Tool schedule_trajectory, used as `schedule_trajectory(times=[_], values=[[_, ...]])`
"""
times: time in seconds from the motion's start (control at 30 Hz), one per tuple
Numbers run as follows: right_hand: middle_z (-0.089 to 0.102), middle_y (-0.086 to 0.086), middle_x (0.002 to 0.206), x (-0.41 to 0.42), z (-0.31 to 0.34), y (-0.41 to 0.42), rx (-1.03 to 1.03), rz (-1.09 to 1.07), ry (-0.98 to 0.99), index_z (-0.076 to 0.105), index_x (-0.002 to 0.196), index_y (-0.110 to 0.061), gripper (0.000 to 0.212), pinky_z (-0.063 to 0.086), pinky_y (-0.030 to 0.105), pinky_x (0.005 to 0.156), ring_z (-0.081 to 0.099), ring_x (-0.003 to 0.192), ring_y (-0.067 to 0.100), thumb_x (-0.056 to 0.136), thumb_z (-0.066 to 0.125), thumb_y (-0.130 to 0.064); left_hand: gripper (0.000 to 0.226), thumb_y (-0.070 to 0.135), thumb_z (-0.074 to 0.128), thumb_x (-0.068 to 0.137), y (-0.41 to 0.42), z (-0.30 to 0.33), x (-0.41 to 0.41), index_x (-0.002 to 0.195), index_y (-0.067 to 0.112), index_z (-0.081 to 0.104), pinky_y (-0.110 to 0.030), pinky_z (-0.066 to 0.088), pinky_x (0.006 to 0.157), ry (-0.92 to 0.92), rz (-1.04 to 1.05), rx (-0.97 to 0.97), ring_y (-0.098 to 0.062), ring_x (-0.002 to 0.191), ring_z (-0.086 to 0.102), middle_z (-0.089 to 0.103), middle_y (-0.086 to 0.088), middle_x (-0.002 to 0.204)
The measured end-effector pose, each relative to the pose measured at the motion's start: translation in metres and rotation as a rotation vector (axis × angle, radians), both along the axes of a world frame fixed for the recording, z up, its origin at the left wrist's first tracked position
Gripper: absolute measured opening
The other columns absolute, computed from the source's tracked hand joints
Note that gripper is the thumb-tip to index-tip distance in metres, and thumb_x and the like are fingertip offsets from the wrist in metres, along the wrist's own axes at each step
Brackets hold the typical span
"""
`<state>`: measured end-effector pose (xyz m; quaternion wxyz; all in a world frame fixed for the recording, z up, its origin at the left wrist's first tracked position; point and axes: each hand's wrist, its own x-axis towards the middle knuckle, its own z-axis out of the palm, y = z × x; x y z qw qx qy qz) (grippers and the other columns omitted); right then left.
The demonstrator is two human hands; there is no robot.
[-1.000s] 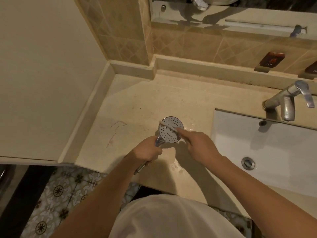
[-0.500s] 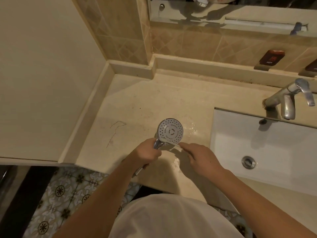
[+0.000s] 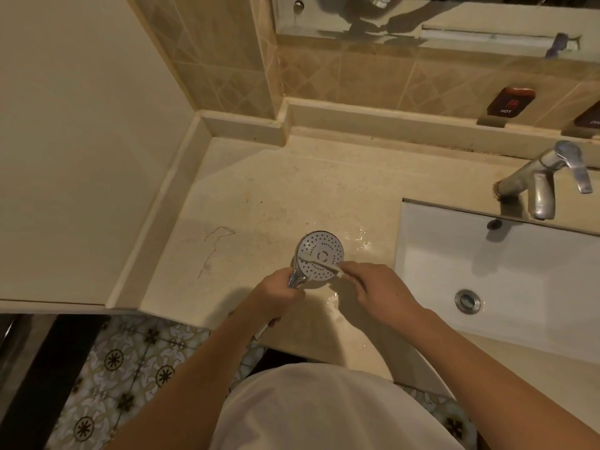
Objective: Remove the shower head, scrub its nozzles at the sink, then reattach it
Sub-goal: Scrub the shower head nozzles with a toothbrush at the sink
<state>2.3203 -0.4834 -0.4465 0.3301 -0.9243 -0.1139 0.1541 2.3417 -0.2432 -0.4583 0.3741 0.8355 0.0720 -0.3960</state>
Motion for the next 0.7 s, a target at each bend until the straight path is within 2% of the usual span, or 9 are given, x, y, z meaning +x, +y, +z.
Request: schedule_trajectory(times=[0.07, 0.1, 0.17, 0.23, 0.3, 0.4, 0.53, 0.63, 0.7], values=[[0.073, -0.003, 0.096, 0.002, 0.003, 0.002, -0.017, 0.106, 0.071, 0.064, 0.122, -0.030, 0.028, 0.052, 0.038, 0.070, 0.064, 0.081, 0.019, 0.103, 0.044, -0.026, 0.043, 0.033, 0.057, 0.079, 0.001, -0.002, -0.001, 0.121, 0.032, 0.062, -0.049, 0.063, 0.079, 0.019, -0.003, 0.011, -0.033, 0.096, 0.074, 0.071, -0.005, 0.109], [0.073, -0.003, 0.095, 0.004, 0.004, 0.001, -0.047, 0.110, 0.075, 0.064, 0.122, -0.031, 0.028, 0.052, 0.037, 0.069, 0.064, 0.079, 0.018, 0.103, 0.043, -0.028, 0.042, 0.032, 0.057, 0.078, 0.002, -0.004, -0.002, 0.120, 0.031, 0.063, -0.046, 0.062, 0.074, 0.034, -0.004, 0.009, -0.029, 0.089, 0.074, 0.071, -0.006, 0.108], [0.072, -0.003, 0.089, 0.010, 0.003, -0.002, -0.075, 0.021, 0.032, 0.063, 0.120, -0.031, 0.027, 0.050, 0.035, 0.064, 0.062, 0.073, 0.018, 0.104, 0.042, -0.030, 0.038, 0.032, 0.057, 0.077, 0.003, -0.006, -0.005, 0.115, 0.028, 0.064, -0.040, 0.056, 0.062, 0.054, 0.016, -0.016, -0.023, 0.074, 0.066, 0.071, -0.011, 0.100], [0.069, -0.004, 0.081, 0.012, 0.004, -0.003, -0.043, -0.034, 0.015, 0.064, 0.117, -0.029, 0.025, 0.047, 0.034, 0.059, 0.059, 0.068, 0.016, 0.103, 0.043, -0.028, 0.038, 0.030, 0.057, 0.078, 0.003, -0.006, -0.004, 0.115, 0.026, 0.065, -0.037, 0.050, 0.057, 0.054, 0.049, -0.045, -0.023, 0.067, 0.060, 0.070, -0.013, 0.092], [0.065, -0.007, 0.074, 0.007, 0.005, 0.000, -0.012, 0.045, 0.060, 0.064, 0.115, -0.029, 0.024, 0.042, 0.032, 0.056, 0.056, 0.062, 0.013, 0.102, 0.044, -0.026, 0.034, 0.029, 0.059, 0.082, 0.003, -0.005, -0.003, 0.114, 0.021, 0.066, -0.036, 0.048, 0.051, 0.060, 0.062, -0.074, -0.022, 0.058, 0.056, 0.066, -0.012, 0.079], [0.068, -0.003, 0.080, 0.000, 0.005, 0.004, -0.109, 0.134, 0.076, 0.063, 0.114, -0.032, 0.024, 0.046, 0.033, 0.059, 0.058, 0.068, 0.019, 0.101, 0.043, -0.028, 0.018, 0.025, 0.062, 0.092, 0.004, -0.007, -0.001, 0.107, 0.016, 0.062, -0.029, 0.043, 0.040, 0.088, 0.097, -0.105, -0.014, 0.040, 0.048, 0.056, 0.000, 0.055], [0.062, -0.002, 0.070, 0.004, 0.002, 0.007, -0.082, -0.019, 0.007, 0.060, 0.105, -0.027, 0.018, 0.043, 0.033, 0.054, 0.056, 0.061, 0.022, 0.102, 0.043, -0.029, 0.015, 0.024, 0.063, 0.095, 0.005, -0.004, 0.004, 0.107, 0.016, 0.062, -0.025, 0.041, 0.037, 0.107, 0.129, -0.169, -0.012, 0.037, 0.046, 0.053, 0.004, 0.050], [0.061, -0.002, 0.070, -0.003, 0.003, 0.014, -0.085, 0.065, 0.001, 0.056, 0.113, -0.035, 0.020, 0.032, 0.029, 0.050, 0.053, 0.059, 0.020, 0.103, 0.040, -0.032, 0.012, 0.025, 0.064, 0.094, 0.005, -0.002, 0.008, 0.105, 0.020, 0.062, -0.025, 0.040, 0.037, 0.097, 0.109, -0.177, -0.013, 0.037, 0.045, 0.052, 0.004, 0.047], [0.060, -0.001, 0.068, 0.003, 0.002, 0.011, -0.117, 0.001, -0.019, 0.055, 0.108, -0.032, 0.017, 0.030, 0.028, 0.047, 0.053, 0.057, 0.021, 0.103, 0.039, -0.033, 0.015, 0.026, 0.066, 0.093, 0.004, -0.002, 0.009, 0.106, 0.023, 0.061, -0.025, 0.041, 0.037, 0.099, 0.102, -0.185, -0.012, 0.037, 0.046, 0.053, 0.005, 0.045]])
